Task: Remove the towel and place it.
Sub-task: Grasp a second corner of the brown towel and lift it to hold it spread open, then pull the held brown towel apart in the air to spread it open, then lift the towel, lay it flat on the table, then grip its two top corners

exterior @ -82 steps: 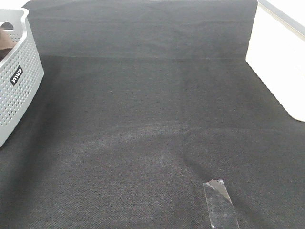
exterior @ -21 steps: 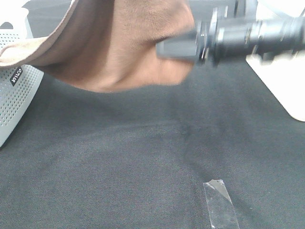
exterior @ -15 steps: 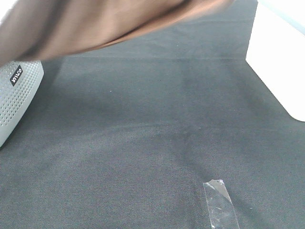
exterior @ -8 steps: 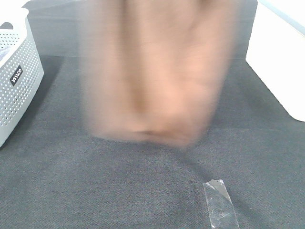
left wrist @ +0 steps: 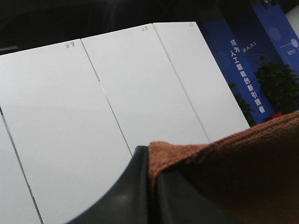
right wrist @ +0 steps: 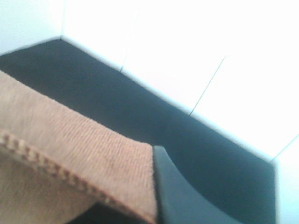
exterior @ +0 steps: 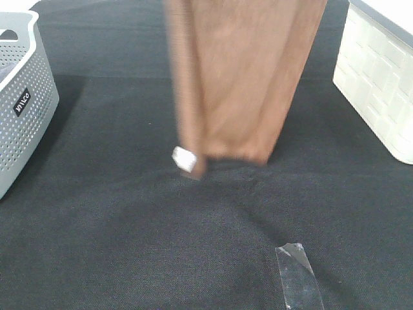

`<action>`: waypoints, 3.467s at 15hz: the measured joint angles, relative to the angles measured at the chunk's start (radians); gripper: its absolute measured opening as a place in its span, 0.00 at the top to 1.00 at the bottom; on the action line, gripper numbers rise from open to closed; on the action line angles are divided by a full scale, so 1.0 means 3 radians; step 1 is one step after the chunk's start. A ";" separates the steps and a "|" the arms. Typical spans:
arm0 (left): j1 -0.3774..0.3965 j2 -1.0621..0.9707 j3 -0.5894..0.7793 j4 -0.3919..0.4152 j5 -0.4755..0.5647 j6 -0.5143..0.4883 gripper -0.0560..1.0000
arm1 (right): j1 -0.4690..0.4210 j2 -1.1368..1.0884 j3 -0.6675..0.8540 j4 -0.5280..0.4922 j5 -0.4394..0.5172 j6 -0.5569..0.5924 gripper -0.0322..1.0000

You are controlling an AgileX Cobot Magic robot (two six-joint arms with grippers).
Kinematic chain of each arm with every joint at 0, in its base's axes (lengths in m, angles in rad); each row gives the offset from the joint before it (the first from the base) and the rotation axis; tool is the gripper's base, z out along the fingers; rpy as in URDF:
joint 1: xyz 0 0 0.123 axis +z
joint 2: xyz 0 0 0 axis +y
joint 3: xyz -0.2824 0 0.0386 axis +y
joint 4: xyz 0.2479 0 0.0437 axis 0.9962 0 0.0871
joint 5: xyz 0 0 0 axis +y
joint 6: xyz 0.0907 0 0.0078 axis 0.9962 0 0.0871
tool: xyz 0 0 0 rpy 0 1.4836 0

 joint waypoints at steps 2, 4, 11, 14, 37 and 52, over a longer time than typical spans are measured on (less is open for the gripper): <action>0.0127 0.0090 0.0000 -0.0073 -0.0213 -0.0020 0.95 | 0.0003 0.0010 -0.0003 0.0000 -0.0423 -0.0053 0.97; 0.0237 0.0187 0.0000 -0.0120 -0.0360 -0.0027 0.95 | 0.0007 0.0073 -0.0007 0.0117 -0.0677 -0.0097 0.97; 0.0483 0.1220 -0.1077 -0.0180 -0.0457 -0.0030 0.95 | 0.0010 0.0643 -0.0007 0.0337 -0.1620 -0.0397 0.97; 0.0530 0.1807 -0.2057 -0.0180 -0.0240 -0.0030 0.95 | 0.0010 0.0917 -0.0080 0.0470 -0.2237 -0.0397 0.97; 0.0337 0.2593 -0.3587 -0.0250 0.4663 0.0540 0.95 | 0.0003 0.1230 -0.0607 0.0273 0.0350 0.0207 0.97; 0.0277 0.0430 -0.0693 -0.0673 0.5337 0.0173 0.95 | 0.0040 -0.0460 0.1653 0.0190 0.1423 0.0933 0.97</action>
